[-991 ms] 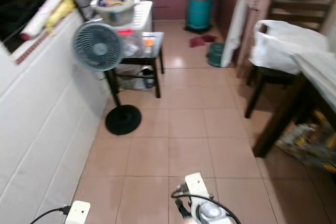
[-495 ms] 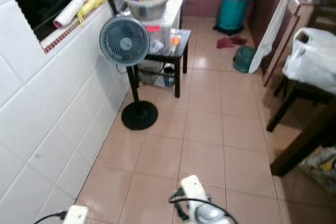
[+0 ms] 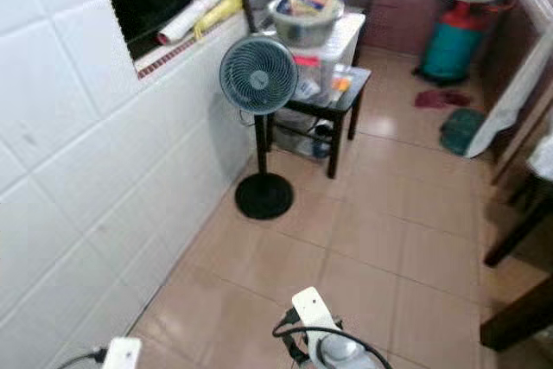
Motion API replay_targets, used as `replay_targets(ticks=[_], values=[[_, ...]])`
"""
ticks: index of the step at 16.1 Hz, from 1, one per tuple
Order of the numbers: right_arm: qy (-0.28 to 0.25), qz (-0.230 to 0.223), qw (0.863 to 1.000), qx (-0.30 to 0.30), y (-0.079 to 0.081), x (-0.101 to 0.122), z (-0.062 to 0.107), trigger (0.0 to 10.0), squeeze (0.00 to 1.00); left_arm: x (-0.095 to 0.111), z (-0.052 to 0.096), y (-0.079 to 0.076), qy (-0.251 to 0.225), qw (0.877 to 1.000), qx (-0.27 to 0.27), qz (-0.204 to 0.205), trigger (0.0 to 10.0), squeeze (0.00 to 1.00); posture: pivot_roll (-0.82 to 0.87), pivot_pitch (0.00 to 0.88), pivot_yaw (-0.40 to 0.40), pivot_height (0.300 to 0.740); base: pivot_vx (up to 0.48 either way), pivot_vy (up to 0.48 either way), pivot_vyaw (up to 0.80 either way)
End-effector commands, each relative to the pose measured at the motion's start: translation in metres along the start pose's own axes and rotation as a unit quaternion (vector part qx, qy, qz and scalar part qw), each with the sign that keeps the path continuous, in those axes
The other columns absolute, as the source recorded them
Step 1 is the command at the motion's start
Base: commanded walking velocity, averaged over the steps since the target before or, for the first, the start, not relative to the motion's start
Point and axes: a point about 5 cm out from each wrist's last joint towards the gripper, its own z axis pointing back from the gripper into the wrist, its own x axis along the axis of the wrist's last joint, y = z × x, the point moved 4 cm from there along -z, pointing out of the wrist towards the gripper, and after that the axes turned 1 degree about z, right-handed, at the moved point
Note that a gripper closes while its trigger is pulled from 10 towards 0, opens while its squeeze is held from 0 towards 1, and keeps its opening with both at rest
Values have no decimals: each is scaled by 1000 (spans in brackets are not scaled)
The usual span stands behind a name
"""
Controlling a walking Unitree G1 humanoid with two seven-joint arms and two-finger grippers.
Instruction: Setting the table
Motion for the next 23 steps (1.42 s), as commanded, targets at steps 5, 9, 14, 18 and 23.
replay_targets(ticks=[5,9,14,18,23], values=[[13,-26,999,-16,-4,-7,1,10000,0,-3,0,9,8,1000,8,-16,10000,0,-43,34,-5,740,0,0,0],[20,-26,999,-18,-2,-8,0,10000,0,-12,2,13,21,1000,12,-16,10000,0,-52,34,8,740,0,0,-569],[18,-33,999,-21,-5,-9,1,10000,0,-3,0,6,5,1000,-20,-16,10000,0,-75,47,19,740,0,0,-429],[22,-34,999,-20,-5,-16,3,10000,0,-3,0,1,8,999,-31,-21,10000,0,-84,56,21,740,65,0,0],[30,-29,999,-19,-5,-21,4,10000,0,-1,0,-2,4,999,-38,-30,10000,0,-87,62,21,740,293,0,-313]])
